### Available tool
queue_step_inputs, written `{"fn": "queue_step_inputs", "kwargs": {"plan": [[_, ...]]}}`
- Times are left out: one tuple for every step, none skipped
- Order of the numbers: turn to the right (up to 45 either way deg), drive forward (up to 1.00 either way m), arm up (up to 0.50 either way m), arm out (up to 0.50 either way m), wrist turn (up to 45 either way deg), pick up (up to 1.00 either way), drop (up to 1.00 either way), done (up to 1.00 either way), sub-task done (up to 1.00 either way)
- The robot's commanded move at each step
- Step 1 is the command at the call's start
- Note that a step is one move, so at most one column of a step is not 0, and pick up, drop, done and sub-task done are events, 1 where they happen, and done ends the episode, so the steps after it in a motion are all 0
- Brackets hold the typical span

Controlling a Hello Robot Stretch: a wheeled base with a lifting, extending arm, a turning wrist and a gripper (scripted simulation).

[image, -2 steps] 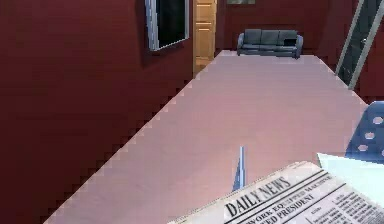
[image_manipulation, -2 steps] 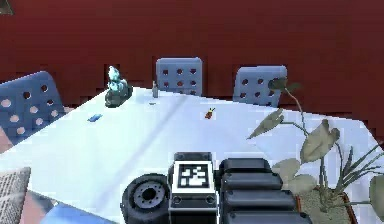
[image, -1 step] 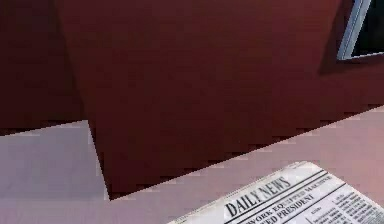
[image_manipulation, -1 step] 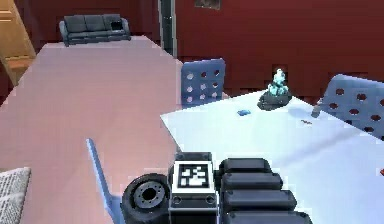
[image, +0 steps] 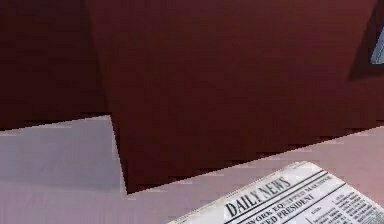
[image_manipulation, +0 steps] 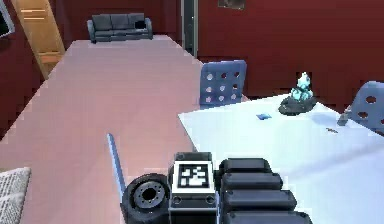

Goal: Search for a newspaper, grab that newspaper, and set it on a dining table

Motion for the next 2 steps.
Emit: {"fn": "queue_step_inputs", "kwargs": {"plan": [[45.0,0.0,0.0,0.0,0.0,0.0,0.0,0.0,0.0],[45.0,0.0,0.0,0.0,0.0,0.0,0.0,0.0,0.0]]}}
